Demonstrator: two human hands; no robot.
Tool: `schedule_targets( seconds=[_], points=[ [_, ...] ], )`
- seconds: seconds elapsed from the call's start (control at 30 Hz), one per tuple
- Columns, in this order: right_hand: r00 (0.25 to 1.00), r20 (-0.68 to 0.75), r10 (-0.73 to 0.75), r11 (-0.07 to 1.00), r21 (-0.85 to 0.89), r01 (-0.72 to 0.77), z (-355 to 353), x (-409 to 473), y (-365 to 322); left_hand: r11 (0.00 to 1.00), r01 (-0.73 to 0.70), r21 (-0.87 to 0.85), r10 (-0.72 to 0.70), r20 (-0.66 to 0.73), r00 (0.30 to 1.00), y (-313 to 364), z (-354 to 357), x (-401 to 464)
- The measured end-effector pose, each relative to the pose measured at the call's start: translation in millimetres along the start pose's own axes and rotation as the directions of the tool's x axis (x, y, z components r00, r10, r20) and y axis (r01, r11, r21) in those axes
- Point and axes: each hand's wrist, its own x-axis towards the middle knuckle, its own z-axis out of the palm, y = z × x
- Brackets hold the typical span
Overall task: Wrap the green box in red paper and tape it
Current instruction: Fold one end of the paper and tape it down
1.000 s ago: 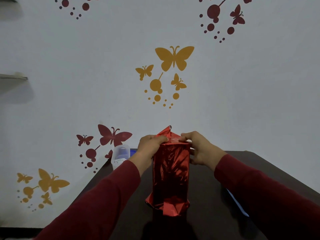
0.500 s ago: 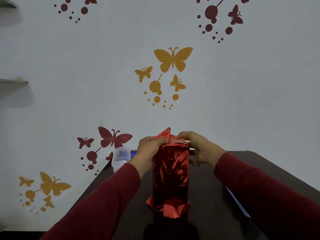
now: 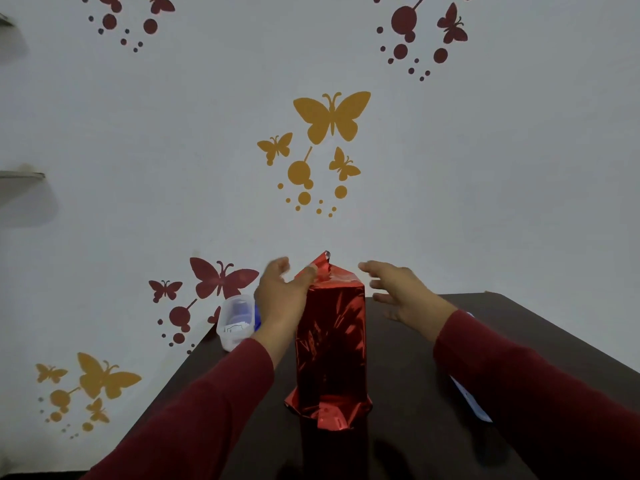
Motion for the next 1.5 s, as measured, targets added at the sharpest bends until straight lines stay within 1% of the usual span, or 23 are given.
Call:
schedule_targets(
  seconds=[0.03,0.1,0.17,0.23,0.27,0.3,0.37,0.43,0.47,0.53,0.57,0.6,0.67,0.7,0.73,0.8,0.9,1.0,1.07,1.17,1.23,1.4,1.5],
  points=[
    [0.998,-0.053,-0.037,0.999,0.005,0.037,-10,-2,5,0.986,-0.148,0.073,0.153,-0.069,0.986,4,0,-9],
    [0.987,-0.135,-0.086,0.996,-0.003,0.087,-31,-11,16,0.887,-0.423,0.187,0.448,-0.122,0.886,13,3,-29],
    [0.982,-0.147,-0.117,0.993,-0.037,0.113,-51,-25,27,0.744,-0.630,0.220,0.653,-0.045,0.756,19,16,-50],
    [0.977,-0.127,-0.169,0.981,-0.117,0.154,-74,-41,41,0.619,-0.766,0.174,0.766,0.080,0.638,19,36,-71],
    [0.970,-0.129,-0.208,0.969,-0.162,0.186,-86,-50,48,0.579,-0.805,0.127,0.791,0.152,0.593,15,49,-82],
    [0.955,-0.149,-0.257,0.949,-0.226,0.220,-96,-57,53,0.561,-0.824,0.080,0.796,0.222,0.564,10,61,-90],
    [0.902,-0.224,-0.370,0.864,-0.439,0.245,-117,-65,63,0.588,-0.808,0.008,0.743,0.390,0.544,-3,88,-106],
    [0.855,-0.302,-0.422,0.747,-0.650,0.139,-139,-68,73,0.658,-0.753,-0.008,0.620,0.574,0.535,-17,115,-119],
    [0.845,-0.344,-0.410,0.708,-0.703,0.058,-147,-69,76,0.691,-0.723,0.001,0.551,0.646,0.528,-25,127,-122],
    [0.854,-0.416,-0.313,0.656,-0.745,-0.122,-167,-68,83,0.742,-0.669,0.031,0.432,0.741,0.514,-35,152,-131],
    [0.877,-0.420,-0.232,0.660,-0.731,-0.175,-173,-65,85,0.756,-0.653,0.050,0.394,0.762,0.514,-39,161,-132],
    [0.904,-0.407,-0.134,0.696,-0.688,-0.206,-176,-62,86,0.768,-0.637,0.065,0.364,0.774,0.518,-42,167,-132],
    [0.932,-0.347,0.102,0.835,-0.479,-0.270,-179,-56,87,0.800,-0.594,0.088,0.304,0.794,0.526,-46,177,-133],
    [0.930,-0.304,0.206,0.887,-0.344,-0.309,-181,-54,87,0.808,-0.581,0.094,0.283,0.804,0.524,-46,181,-131],
    [0.928,-0.257,0.271,0.906,-0.256,-0.336,-181,-52,86,0.808,-0.581,0.099,0.274,0.809,0.520,-46,182,-130],
    [0.923,-0.196,0.330,0.912,-0.184,-0.365,-183,-50,83,0.792,-0.601,0.108,0.275,0.815,0.510,-44,184,-128],
    [0.913,-0.135,0.385,0.912,-0.096,-0.398,-184,-46,80,0.789,-0.604,0.116,0.277,0.810,0.518,-41,184,-127],
    [0.900,-0.110,0.423,0.901,-0.056,-0.430,-181,-39,77,0.788,-0.604,0.122,0.280,0.802,0.528,-39,183,-129],
    [0.900,-0.117,0.419,0.907,0.010,-0.421,-178,-37,74,0.791,-0.598,0.126,0.277,0.799,0.534,-38,183,-129],
    [0.923,-0.105,0.371,0.923,0.154,-0.353,-175,-36,71,0.805,-0.581,0.125,0.271,0.792,0.547,-37,182,-128],
    [0.939,-0.114,0.324,0.934,0.195,-0.298,-174,-35,76,0.813,-0.569,0.124,0.264,0.792,0.550,-38,182,-127],
    [0.933,-0.276,0.232,0.949,0.276,-0.155,-169,-44,106,0.818,-0.560,0.133,0.245,0.801,0.547,-35,178,-124],
    [0.926,-0.332,0.181,0.953,0.293,-0.081,-165,-55,117,0.816,-0.561,0.139,0.238,0.804,0.545,-33,176,-124]
  ],
)
